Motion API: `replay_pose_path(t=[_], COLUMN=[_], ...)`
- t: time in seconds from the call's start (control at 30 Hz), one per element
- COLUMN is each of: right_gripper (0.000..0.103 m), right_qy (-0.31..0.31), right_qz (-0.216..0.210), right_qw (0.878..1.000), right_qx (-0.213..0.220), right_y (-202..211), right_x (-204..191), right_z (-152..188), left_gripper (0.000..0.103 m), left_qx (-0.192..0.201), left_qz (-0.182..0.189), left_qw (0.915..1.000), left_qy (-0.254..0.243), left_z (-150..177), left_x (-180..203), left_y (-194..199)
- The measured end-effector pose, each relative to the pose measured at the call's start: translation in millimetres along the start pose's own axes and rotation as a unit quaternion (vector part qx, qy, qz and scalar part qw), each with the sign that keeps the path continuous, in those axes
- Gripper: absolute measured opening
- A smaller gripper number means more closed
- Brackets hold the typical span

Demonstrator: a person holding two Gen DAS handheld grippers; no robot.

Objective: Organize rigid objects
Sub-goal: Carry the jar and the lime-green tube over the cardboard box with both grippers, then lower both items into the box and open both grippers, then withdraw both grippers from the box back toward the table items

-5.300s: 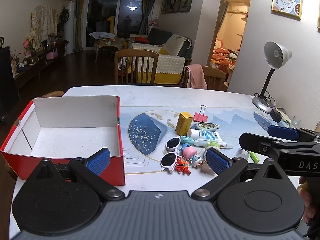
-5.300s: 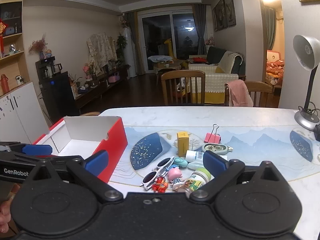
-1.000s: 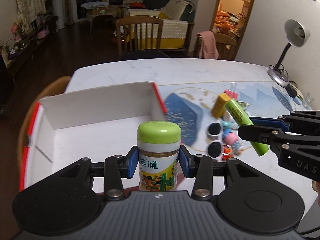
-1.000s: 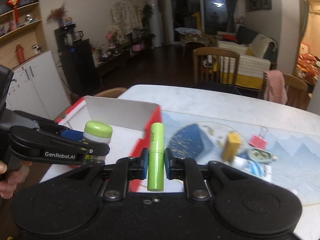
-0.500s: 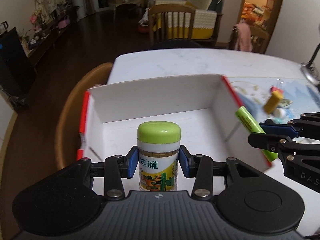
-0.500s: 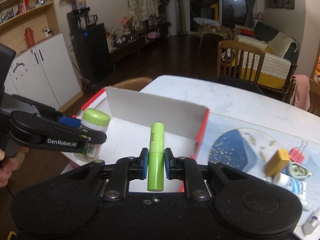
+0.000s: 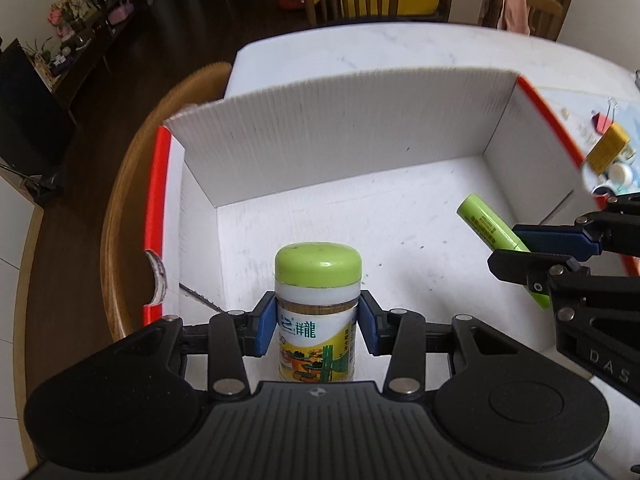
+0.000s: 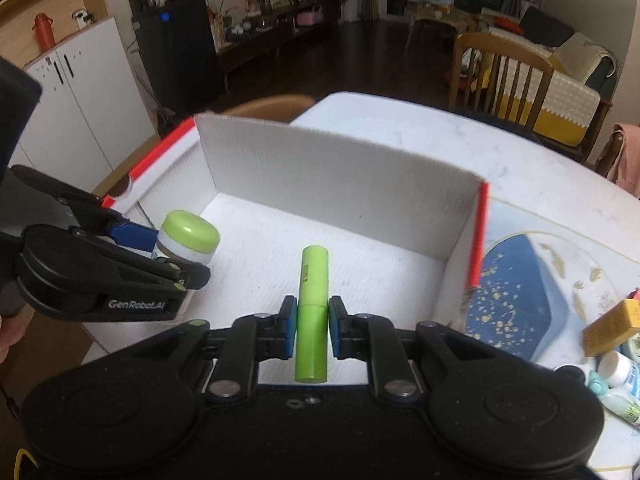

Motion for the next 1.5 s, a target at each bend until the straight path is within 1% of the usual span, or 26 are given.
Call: replay_pose_path(t=[0.17, 0.27, 0.53, 0.67, 0.87, 1.1, 1.2, 1.23, 1.27, 1.33, 1.5], right_gripper=[0.016, 0.016, 0.016, 0.016, 0.017, 0.026, 0.03, 0.033, 0.036, 0.04, 0.046], right_qy=[0.008, 0.012, 0.005, 0.001, 0.002, -0.002, -0.01, -0.011, -0.012, -0.013, -0.02], right_qz=[-0.007, -0.008, -0.01, -0.009, -0.008, -0.009, -0.017, -0.018, -0.02, -0.025, -0.031], right_qw=[1.0, 0.999, 0.997, 0.996, 0.995, 0.995, 0.995, 0.996, 0.996, 0.997, 0.998], right_qx=[-0.021, -0.035, -0.075, -0.09, -0.101, -0.102, -0.095, -0.092, -0.087, -0.078, -0.058], right_y=[-16, -24, -38, -45, -47, -47, -42, -40, -37, -31, -18], right_x=[-6, -6, -7, -7, -9, -6, -6, -6, -6, -7, -7], right_z=[5, 7, 18, 22, 24, 22, 22, 21, 21, 19, 15], left_gripper=[0.042, 0.042, 0.042, 0.042, 0.042, 0.043, 0.052, 0.055, 0.055, 0.055, 0.055], left_qx=[-0.02, -0.025, -0.051, -0.062, -0.064, -0.059, -0.051, -0.049, -0.046, -0.042, -0.024], left_qz=[0.001, 0.0, 0.001, 0.001, -0.002, 0.001, 0.003, 0.004, 0.005, 0.009, 0.014], left_qw=[0.9997, 0.9996, 0.9983, 0.9976, 0.9972, 0.9976, 0.9981, 0.9983, 0.9984, 0.9986, 0.9993], left_qy=[-0.012, -0.016, -0.027, -0.031, -0.037, -0.035, -0.032, -0.032, -0.032, -0.031, -0.024], left_z=[1, -3, -5, -4, -3, -6, -5, -5, -5, -4, -3], left_x=[0, 2, 5, 7, 8, 7, 8, 8, 8, 10, 12], left_y=[-16, -22, -37, -39, -37, -35, -32, -30, -28, -24, -10])
Point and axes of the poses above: each gripper's, at about its wrist camera, not at the fingertips, and y roughly against the way its jaws point, x to its right, z to its underside, the point moved 9 cm from there along -y, roughly the way its jaws point, and after that the axes turned 10 degrees about y, right-handed, at the moved point
